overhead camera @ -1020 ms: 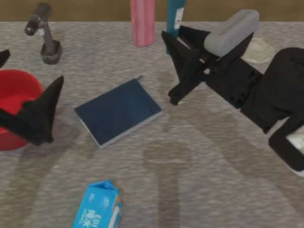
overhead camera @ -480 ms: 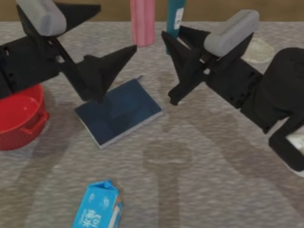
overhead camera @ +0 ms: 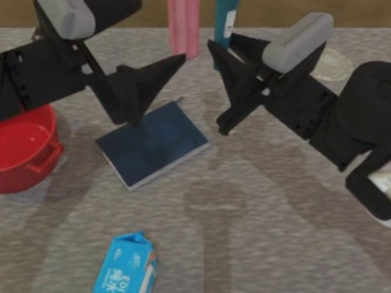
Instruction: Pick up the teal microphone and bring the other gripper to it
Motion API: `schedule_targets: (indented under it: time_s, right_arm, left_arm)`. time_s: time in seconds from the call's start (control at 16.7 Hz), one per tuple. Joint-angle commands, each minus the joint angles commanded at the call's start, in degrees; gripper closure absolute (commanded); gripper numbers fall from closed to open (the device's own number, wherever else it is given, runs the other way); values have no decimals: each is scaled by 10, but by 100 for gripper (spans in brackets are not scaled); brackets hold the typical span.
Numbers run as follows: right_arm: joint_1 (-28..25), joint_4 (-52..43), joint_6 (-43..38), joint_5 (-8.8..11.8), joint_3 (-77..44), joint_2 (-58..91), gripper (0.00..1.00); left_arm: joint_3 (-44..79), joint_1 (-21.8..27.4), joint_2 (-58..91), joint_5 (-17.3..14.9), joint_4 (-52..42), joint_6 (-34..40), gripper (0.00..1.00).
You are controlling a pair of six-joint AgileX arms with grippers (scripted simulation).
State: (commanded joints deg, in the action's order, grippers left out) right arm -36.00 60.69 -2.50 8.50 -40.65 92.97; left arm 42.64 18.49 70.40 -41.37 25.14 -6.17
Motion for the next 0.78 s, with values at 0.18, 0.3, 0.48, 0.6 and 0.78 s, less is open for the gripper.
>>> schedule_targets:
  time_s: [0.18,0.3,0.48,0.6,0.78]
  right_arm:
    - [0,0,0,0,0,0,100]
    - [0,0,0,0,0,0,100]
    - [0,0,0,0,0,0,100]
    - [0,0,0,0,0,0,100]
    - [0,0,0,0,0,0,100]
  left_arm:
    - [33,25,41,21,11,1,0]
    - [69,52,89,47,23,2,0]
    - [123,95,159,89,40,3,0]
    - [146,114,187,107,47,4,0]
    - [151,118,193,111,48,4,0]
